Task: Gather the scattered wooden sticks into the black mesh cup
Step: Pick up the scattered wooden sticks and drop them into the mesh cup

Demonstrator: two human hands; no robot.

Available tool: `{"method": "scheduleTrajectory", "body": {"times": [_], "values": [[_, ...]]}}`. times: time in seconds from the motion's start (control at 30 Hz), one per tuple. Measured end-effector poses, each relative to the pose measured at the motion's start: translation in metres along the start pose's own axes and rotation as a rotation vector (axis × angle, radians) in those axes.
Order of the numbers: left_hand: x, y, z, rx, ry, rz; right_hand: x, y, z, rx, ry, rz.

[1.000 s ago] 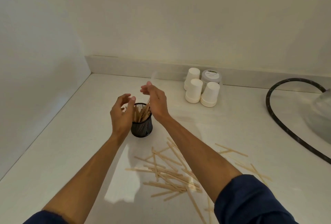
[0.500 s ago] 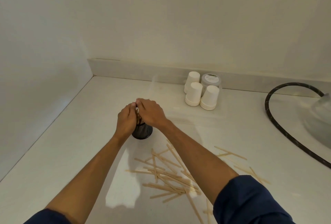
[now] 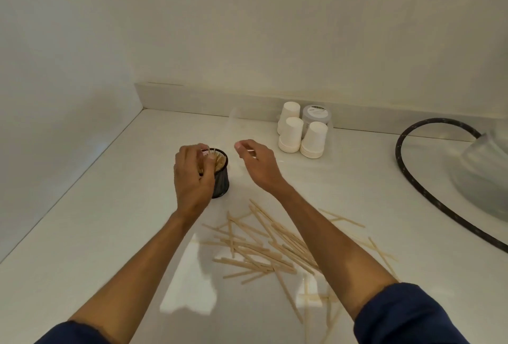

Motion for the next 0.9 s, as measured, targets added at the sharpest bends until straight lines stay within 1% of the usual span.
{"method": "scheduleTrajectory", "body": {"times": [0.07,0.17,0.33,0.43,0.5,0.6,0.67,0.73,0.8,0.9], "values": [[0.005,-0.008,-0.015,0.07,0.086,0.024,-0.011,-0.012,-0.014,0.018,0.016,-0.025],[0.016,-0.014,-0.045,0.144,0.28,0.049,-0.027,-0.03,-0.041,0.044,0.045,-0.084],[0.028,-0.017,-0.103,0.106,0.647,0.037,-0.056,-0.057,-0.089,0.09,0.143,-0.34],[0.037,-0.016,-0.131,0.113,0.855,0.137,-0.072,-0.07,-0.116,0.107,0.246,-0.549],[0.042,-0.015,-0.144,0.153,0.911,0.213,-0.085,-0.077,-0.13,0.086,0.259,-0.684],[0.05,-0.021,-0.16,0.226,0.949,0.265,-0.108,-0.084,-0.149,0.063,0.199,-0.871],[0.056,-0.027,-0.165,0.277,0.965,0.294,-0.118,-0.09,-0.161,0.103,0.201,-0.953],[0.063,-0.031,-0.167,0.298,0.991,0.347,-0.121,-0.096,-0.172,0.152,0.281,-0.955],[0.069,-0.031,-0.167,0.314,1.013,0.42,-0.118,-0.1,-0.181,0.166,0.366,-0.903],[0.074,-0.036,-0.168,0.357,0.978,0.44,-0.111,-0.099,-0.186,0.107,0.355,-0.789]]}}
Point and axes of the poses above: each hand's wrist, its own z-axis towards the middle knuckle, its own x-axis out of the palm, y = z × x, the point moved 4 cm from there along z, towards the middle knuckle, and after that the axes turned 5 degrees about -z, right-handed, at the moved point
